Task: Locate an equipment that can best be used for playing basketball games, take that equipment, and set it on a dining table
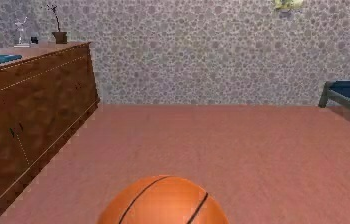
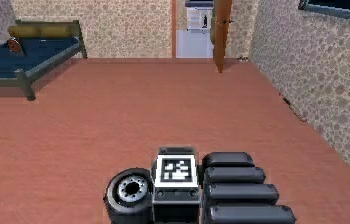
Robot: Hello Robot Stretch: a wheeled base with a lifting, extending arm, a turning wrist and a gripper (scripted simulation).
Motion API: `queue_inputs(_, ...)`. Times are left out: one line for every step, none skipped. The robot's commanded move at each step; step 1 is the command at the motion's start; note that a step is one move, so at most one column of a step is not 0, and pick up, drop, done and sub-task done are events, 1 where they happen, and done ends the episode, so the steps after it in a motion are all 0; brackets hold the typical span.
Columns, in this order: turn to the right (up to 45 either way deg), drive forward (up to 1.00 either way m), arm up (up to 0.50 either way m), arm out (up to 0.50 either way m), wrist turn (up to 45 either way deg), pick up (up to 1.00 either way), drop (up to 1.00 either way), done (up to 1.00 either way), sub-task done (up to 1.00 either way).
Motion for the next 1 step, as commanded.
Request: queue_inputs(45.0, 0.0, 0.0, 0.0, 0.0, 0.0, 0.0, 0.0, 0.0)
